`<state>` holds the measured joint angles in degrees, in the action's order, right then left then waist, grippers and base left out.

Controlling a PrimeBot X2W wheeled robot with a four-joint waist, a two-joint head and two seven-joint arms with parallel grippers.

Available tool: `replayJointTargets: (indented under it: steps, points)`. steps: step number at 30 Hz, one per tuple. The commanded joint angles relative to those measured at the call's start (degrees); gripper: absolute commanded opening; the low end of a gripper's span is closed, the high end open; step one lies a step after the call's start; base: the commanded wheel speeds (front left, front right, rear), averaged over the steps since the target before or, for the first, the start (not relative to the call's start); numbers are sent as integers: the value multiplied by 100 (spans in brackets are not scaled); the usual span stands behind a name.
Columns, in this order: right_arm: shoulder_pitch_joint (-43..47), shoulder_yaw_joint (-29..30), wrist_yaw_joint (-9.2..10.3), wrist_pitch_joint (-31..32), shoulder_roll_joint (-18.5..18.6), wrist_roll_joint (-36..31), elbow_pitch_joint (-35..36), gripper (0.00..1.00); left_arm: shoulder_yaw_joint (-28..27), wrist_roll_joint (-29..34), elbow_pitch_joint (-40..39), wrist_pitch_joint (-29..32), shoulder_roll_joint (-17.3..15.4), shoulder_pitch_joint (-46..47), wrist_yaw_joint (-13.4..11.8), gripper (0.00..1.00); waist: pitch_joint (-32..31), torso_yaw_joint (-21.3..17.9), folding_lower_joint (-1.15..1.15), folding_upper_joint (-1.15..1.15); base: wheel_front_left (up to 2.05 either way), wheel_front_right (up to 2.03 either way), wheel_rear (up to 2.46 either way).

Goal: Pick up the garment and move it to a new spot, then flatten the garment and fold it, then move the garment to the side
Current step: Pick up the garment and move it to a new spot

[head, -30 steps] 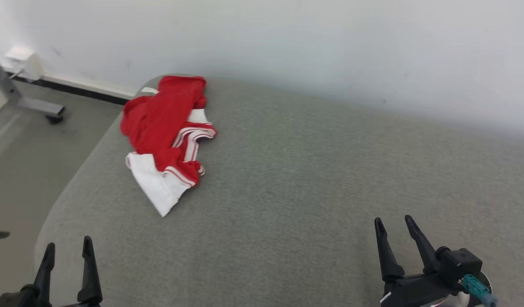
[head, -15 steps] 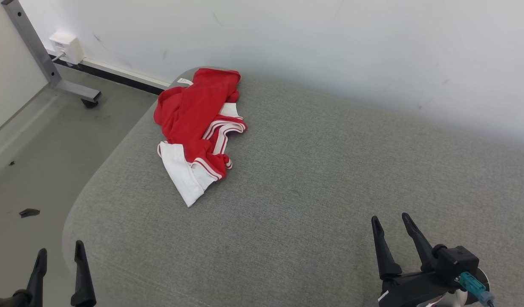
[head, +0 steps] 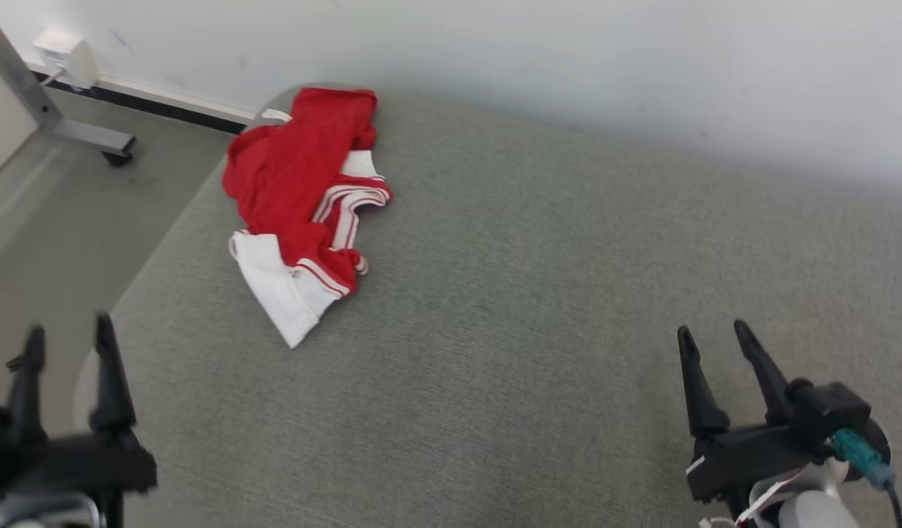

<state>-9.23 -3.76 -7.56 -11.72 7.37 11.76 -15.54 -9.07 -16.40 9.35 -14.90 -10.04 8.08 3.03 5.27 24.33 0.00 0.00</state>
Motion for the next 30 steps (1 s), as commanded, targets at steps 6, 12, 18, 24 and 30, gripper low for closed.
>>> replayJointTargets:
  steps: [6, 12, 18, 24, 30]
  points:
    - [-345, 127, 16, 200, 140, -172, 442, 100, -103, -182, 224, -19, -315, 1341, 97, 100, 997, -803, 0, 0, 0, 0, 0]
    - [-678, 136, 15, 317, 263, -346, 857, 100, -188, -297, 620, -11, -720, 2642, 188, 100, 1764, -1383, 0, 0, 0, 0, 0]
    - [-823, 302, 15, 408, 368, -416, 1240, 100, -148, -405, 1209, -7, -1021, 3671, 260, 100, 2239, -1678, 0, 0, 0, 0, 0]
    - [-798, 443, 16, 548, 431, -451, 1669, 100, 8, -489, 2230, 129, -1302, 4513, 339, 100, 2565, -1836, 0, 0, 0, 0, 0]
    - [-756, 530, 16, 652, 483, -446, 1914, 100, 148, -647, 3457, 553, -1527, 4932, 391, 100, 2654, -1885, 0, 0, 0, 0, 0]
